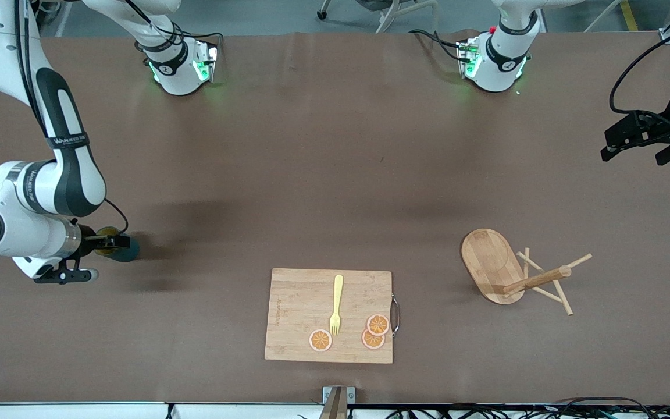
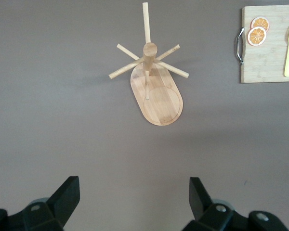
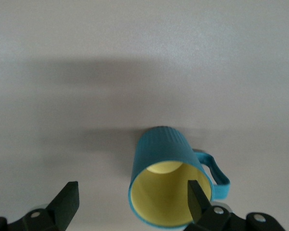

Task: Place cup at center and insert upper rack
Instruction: 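Close the right gripper on the teal mug rim and lift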

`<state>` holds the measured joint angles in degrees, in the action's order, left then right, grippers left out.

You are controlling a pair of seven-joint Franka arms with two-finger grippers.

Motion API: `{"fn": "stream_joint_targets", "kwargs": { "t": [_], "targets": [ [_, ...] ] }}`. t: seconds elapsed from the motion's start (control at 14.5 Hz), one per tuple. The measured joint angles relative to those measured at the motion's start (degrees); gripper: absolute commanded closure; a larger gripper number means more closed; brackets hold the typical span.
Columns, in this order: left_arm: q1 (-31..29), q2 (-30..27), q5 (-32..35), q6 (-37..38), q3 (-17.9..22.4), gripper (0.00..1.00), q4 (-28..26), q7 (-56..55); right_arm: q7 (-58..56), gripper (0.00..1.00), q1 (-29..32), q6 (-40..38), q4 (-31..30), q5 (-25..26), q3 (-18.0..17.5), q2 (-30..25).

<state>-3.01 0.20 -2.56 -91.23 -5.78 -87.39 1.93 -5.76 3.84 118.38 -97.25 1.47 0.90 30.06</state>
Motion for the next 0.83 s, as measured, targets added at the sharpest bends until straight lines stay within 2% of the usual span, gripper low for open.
{"fn": "stream_joint_targets", "kwargs": {
  "t": [0.28, 0.62, 0.83],
  "targets": [
    [0.0, 0.0, 0.0, 0.0, 0.0, 0.00, 0.0, 0.0, 0.0, 0.06, -0.5, 1.0, 0.3, 0.0, -0.1, 2.6],
    [0.0, 0.0, 0.0, 0.0, 0.0, 0.00, 0.0, 0.0, 0.0, 0.34, -0.6, 0.6, 0.3, 0.0, -0.1, 2.7],
    [0.0, 0.0, 0.0, 0.0, 0.0, 0.00, 0.0, 0.0, 0.0, 0.46, -0.6, 0.0, 0.3, 0.0, -0.1, 2.8]
  ]
}}
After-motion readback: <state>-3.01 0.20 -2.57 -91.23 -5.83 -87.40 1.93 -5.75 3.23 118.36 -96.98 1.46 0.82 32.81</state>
